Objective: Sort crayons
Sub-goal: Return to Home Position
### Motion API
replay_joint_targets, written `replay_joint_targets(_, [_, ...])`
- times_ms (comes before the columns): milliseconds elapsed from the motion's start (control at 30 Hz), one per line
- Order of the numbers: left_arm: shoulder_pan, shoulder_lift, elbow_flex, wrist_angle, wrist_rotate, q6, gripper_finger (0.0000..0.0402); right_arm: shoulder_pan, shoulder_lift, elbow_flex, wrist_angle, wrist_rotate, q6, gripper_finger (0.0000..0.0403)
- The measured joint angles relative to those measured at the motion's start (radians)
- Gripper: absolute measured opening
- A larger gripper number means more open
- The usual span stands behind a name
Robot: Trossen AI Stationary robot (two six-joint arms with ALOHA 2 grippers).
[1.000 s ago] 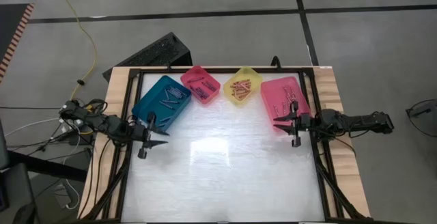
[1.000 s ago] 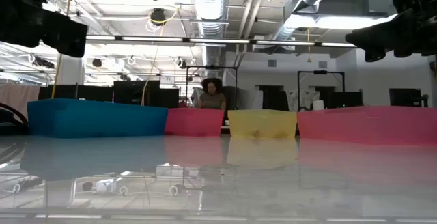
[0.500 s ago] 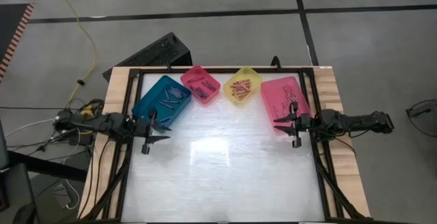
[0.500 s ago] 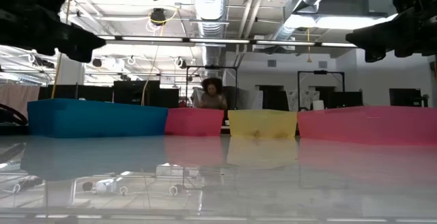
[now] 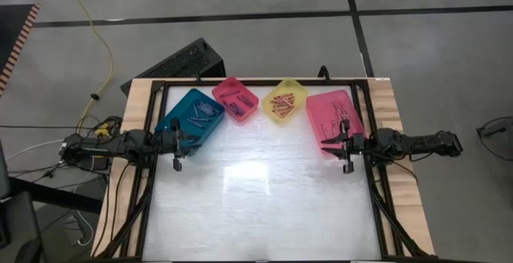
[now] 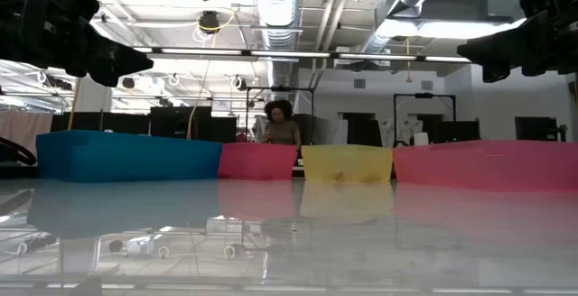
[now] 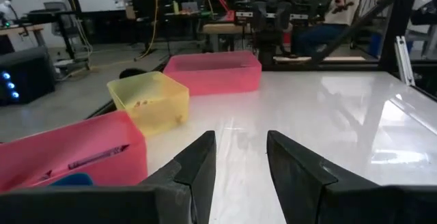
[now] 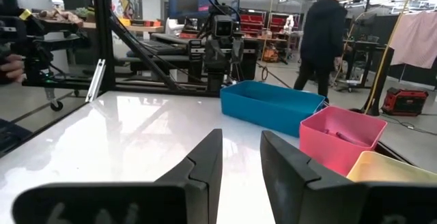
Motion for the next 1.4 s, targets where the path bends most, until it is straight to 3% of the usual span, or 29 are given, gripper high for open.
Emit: replay_joint_targets(1400, [0.0,0.0,0.001,-0.002,0.001,-0.009,0.0123,0.0,0.0,0.0,0.0,0.001,0.0,0.0113])
